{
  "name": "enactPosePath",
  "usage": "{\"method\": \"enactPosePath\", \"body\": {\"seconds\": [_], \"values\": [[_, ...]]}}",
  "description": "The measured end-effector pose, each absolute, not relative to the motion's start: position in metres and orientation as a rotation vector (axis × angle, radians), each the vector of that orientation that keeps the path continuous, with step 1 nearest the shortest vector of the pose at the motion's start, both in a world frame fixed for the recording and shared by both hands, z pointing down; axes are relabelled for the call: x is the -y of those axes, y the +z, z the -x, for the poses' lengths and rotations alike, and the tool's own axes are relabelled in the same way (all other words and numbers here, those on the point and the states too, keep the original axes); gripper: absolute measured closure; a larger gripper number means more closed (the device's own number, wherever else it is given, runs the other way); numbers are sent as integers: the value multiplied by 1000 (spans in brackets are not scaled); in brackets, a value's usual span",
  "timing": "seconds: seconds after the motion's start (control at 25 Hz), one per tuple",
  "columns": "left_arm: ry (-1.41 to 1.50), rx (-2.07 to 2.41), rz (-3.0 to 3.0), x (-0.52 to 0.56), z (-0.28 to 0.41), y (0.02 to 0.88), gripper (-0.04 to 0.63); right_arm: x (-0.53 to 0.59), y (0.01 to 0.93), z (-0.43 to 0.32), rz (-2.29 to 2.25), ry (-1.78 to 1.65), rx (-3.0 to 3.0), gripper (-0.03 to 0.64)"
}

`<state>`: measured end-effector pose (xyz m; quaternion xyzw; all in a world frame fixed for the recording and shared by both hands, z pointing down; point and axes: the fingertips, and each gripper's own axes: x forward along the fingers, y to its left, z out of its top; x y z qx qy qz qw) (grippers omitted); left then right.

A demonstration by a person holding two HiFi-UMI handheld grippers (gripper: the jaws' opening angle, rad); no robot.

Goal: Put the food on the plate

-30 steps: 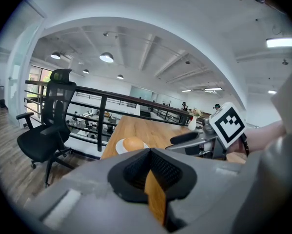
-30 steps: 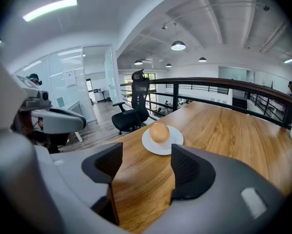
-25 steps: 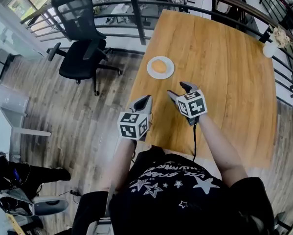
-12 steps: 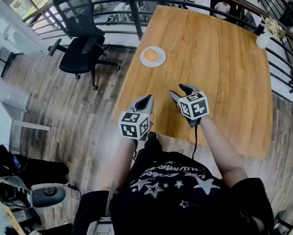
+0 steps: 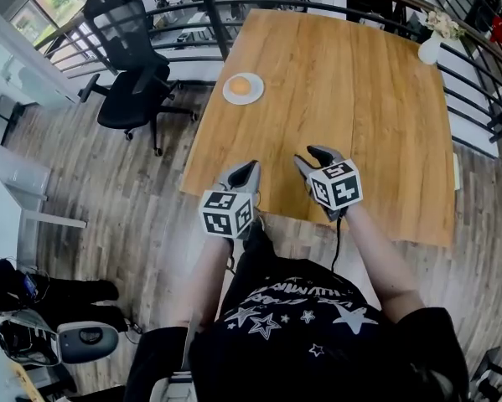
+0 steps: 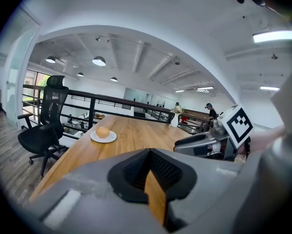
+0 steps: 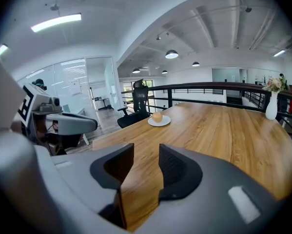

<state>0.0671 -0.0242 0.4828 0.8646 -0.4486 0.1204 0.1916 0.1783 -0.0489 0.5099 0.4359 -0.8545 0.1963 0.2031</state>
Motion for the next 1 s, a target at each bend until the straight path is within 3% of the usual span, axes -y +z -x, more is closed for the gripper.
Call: {"method": "enactPosePath", "body": {"seconds": [0.36, 0.64, 0.8, 1.0], "values": [[375, 1228, -2458, -32, -128, 473, 594, -13, 504, -247, -1270, 574, 2415, 479], [388, 1196, -2468, -39, -104, 478, 594, -24, 512, -232, -1348, 613, 2384, 537], [387, 1173, -2479, -39, -93, 479, 594, -23, 510, -227, -1410, 613, 2362, 614], [387, 1149, -2486, -49, -87, 479, 594, -29, 507, -233, -1486, 586, 2291, 615]]}}
